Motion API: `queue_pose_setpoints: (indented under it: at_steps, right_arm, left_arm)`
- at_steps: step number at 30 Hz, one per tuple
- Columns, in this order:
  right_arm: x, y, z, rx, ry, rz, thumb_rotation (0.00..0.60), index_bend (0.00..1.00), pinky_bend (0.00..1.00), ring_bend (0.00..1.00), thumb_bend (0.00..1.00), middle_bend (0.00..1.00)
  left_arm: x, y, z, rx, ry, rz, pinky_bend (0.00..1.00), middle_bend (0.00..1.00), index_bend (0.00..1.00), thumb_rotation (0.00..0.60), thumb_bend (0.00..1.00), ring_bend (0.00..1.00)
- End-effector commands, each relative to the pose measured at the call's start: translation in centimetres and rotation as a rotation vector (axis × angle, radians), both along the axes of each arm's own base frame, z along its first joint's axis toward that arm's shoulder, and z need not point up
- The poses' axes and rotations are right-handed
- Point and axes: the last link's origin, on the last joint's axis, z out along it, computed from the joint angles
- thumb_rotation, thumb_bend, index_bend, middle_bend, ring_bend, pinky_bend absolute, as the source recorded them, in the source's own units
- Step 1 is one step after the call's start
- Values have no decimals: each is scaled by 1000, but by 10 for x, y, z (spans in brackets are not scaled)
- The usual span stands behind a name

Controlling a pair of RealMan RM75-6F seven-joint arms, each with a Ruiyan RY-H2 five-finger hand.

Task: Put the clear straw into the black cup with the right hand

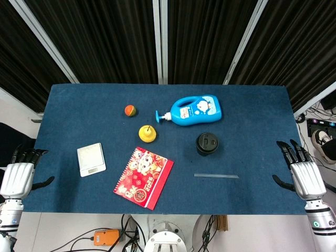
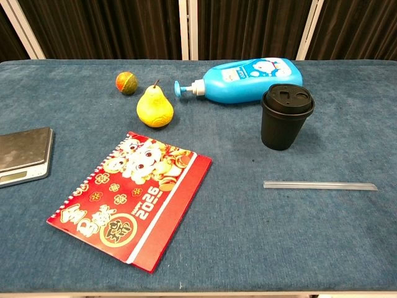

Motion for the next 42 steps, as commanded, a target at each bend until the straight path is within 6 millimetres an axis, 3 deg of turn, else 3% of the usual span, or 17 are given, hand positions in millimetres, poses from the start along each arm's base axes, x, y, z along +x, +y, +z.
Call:
queue_pose_setpoints:
  at_steps: [1, 5, 9, 13, 20, 25, 33, 42]
  right_arm:
    - [1, -1, -1, -3, 2, 6, 600, 104, 204, 44, 344, 182]
    - [6, 1, -9, 31, -4, 22, 600, 126, 227, 74, 344, 183]
    - [23, 10, -37, 227, -46, 86, 600, 175, 293, 123, 344, 203]
    - [35, 4, -64, 322, 52, 133, 600, 220, 336, 157, 344, 230]
    - [54, -11, -109, 348, 201, 169, 600, 394, 404, 220, 348, 278]
    - [70, -17, -135, 364, 295, 185, 600, 473, 455, 271, 408, 302]
    - [86, -27, -162, 323, 392, 187, 600, 468, 470, 278, 444, 304]
    - [86, -32, -184, 351, 392, 158, 600, 471, 470, 281, 483, 304]
  left_arm:
    - [-1, -1, 0, 1, 1, 3, 23, 250, 231, 600, 62, 174]
    - [-1, -2, 1, 4, -1, 3, 23, 250, 231, 600, 63, 174]
    - [0, -2, 0, 3, -4, -2, 23, 250, 232, 600, 61, 174]
    - [1, -2, -1, 6, -10, -10, 23, 250, 231, 600, 62, 174]
    - [-1, -3, -2, 4, -20, -8, 23, 250, 232, 600, 62, 174]
    - [-3, -3, -2, 2, -20, -7, 20, 250, 232, 600, 62, 175]
    - [-4, -1, -5, -3, -28, -8, 20, 250, 232, 600, 62, 174]
    - [-5, 2, -6, -9, -28, -11, 20, 250, 232, 600, 62, 174]
